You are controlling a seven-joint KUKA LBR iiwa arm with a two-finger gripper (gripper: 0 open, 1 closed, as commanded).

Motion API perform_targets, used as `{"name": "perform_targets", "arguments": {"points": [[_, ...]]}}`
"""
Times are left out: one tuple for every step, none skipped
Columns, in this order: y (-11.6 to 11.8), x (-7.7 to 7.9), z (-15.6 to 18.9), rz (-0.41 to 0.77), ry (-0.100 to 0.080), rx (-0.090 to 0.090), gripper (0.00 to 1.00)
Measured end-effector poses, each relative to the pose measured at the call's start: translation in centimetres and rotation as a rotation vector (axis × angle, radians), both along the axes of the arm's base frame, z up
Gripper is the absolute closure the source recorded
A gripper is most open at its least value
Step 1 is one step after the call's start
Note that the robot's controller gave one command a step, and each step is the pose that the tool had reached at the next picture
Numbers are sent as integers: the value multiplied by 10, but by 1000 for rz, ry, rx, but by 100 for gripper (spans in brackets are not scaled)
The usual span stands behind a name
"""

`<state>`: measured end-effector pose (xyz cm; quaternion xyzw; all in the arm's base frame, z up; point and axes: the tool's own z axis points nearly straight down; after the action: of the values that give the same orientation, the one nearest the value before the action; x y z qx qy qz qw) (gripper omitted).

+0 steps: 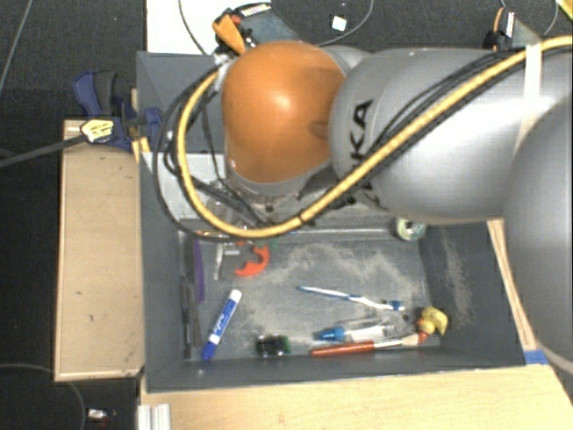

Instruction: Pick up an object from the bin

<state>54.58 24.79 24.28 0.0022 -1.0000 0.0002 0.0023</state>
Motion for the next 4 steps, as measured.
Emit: {"name": "perform_targets", "arguments": {"points": [[-2,2,5,-7,-8,2,0],[-13,-41,-110,308,-8,3,0],[-24,-41,-84,744,-18,4,0],[2,-61,-126,838,-4,5,0]]}}
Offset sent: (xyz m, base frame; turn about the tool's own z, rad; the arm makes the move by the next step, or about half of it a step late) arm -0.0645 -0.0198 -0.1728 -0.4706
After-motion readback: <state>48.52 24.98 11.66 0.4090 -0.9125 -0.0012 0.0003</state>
